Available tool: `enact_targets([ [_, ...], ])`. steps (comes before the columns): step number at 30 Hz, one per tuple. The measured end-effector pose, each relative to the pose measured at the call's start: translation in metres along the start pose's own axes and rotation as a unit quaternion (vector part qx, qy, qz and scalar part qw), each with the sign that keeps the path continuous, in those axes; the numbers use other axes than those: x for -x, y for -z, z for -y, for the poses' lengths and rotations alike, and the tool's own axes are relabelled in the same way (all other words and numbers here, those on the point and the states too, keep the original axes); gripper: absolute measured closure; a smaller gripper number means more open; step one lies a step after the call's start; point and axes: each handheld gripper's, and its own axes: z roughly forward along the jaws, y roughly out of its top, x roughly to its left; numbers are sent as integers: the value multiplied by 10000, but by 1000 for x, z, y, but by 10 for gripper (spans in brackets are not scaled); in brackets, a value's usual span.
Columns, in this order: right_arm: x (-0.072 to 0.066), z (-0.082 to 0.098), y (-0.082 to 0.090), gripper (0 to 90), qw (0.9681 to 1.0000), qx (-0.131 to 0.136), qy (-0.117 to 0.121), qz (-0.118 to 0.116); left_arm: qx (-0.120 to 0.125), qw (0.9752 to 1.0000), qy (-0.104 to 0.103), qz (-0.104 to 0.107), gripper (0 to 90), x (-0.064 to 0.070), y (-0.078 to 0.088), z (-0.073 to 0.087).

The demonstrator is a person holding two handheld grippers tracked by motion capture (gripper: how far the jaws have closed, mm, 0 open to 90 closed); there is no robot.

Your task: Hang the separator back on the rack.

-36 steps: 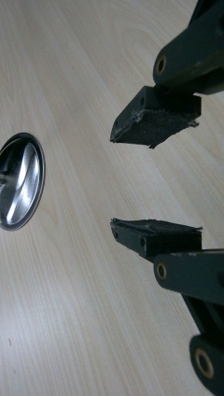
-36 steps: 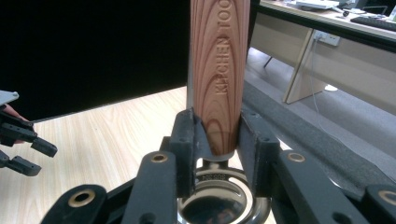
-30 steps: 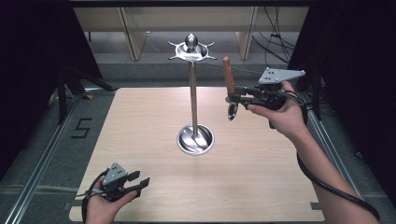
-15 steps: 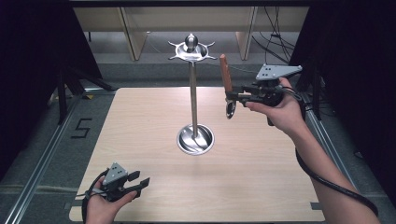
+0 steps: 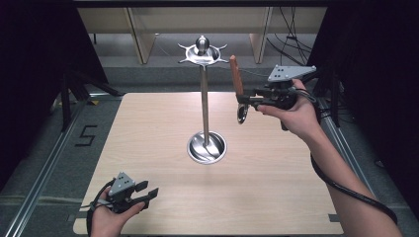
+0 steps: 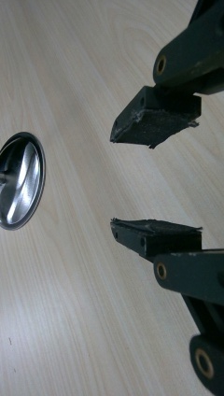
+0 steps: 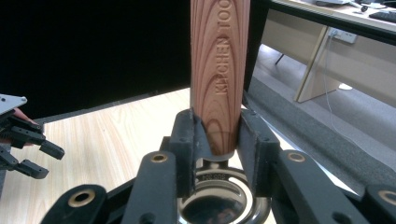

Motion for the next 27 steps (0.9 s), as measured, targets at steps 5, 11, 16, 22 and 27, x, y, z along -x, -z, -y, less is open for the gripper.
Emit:
enact_targets([
  [5, 1, -1, -2, 697, 10000, 2, -32, -9, -20, 10000, 3, -1, 495, 0, 0, 0],
  [11, 4, -2, -4, 697, 10000, 32, 68, 8, -20, 10000, 9, 1, 495, 0, 0, 0],
  [16, 4, -2, -6, 697, 10000, -43, 56, -8, -19, 10000, 15, 5, 495, 0, 0, 0],
  [22, 5, -4, -7, 698, 9999, -23, 107, 7, -18, 10000, 11, 4, 496, 0, 0, 0],
  [27, 3, -5, -10, 698, 9999, -98, -31, -91, -19, 10000, 8, 6, 496, 0, 0, 0],
])
